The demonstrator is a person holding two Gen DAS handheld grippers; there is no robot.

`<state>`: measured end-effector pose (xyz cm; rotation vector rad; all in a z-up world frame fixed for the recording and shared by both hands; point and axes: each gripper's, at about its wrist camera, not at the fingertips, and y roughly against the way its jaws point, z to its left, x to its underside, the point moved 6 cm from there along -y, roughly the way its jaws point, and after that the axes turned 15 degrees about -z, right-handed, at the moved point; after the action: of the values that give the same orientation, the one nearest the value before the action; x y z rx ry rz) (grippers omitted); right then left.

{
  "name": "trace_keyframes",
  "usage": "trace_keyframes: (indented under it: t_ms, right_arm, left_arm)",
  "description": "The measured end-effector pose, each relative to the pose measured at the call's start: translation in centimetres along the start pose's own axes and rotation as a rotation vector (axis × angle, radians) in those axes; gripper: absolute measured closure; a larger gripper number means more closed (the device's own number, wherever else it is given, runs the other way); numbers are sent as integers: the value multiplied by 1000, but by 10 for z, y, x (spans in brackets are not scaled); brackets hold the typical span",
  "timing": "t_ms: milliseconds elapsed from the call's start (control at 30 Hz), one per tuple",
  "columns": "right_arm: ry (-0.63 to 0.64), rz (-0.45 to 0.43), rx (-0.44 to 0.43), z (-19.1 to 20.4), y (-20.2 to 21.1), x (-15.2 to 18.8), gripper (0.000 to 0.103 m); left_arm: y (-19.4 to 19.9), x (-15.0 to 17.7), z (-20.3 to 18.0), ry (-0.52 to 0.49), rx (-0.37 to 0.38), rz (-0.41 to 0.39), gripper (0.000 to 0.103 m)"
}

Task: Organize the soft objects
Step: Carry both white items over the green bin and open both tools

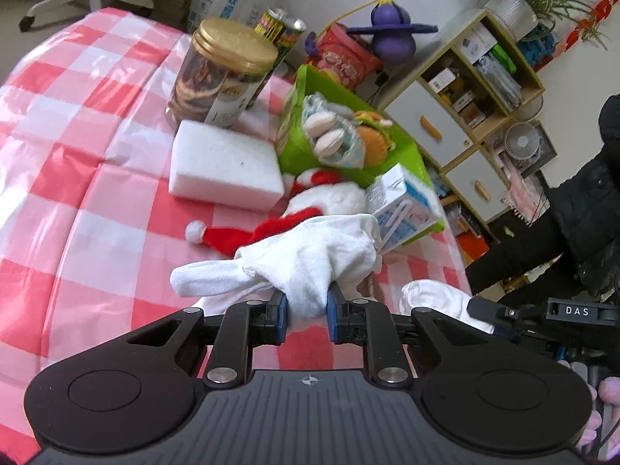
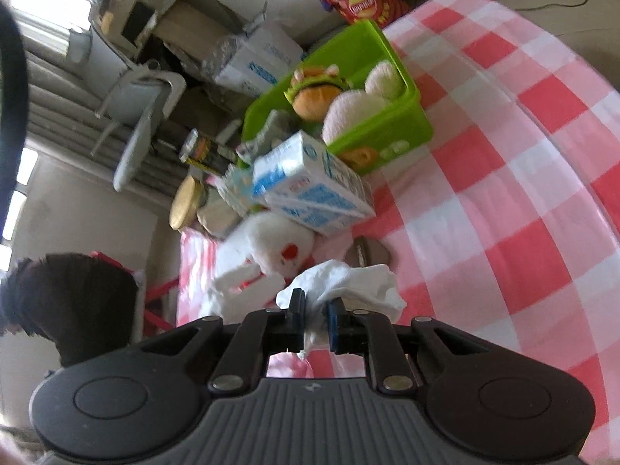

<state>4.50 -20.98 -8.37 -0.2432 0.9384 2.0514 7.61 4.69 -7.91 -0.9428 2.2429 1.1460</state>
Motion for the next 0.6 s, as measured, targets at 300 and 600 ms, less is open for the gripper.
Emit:
trace_keyframes:
  t_ms: [300, 600]
  right_arm:
    - [-61, -164, -71, 13, 4, -65, 103]
    - [-21, -316, 19, 13, -43, -136, 103]
  left_arm:
    - [-9, -54, -39, 2, 70, -95, 86]
    - [-94, -108, -84, -144, 66, -60, 86]
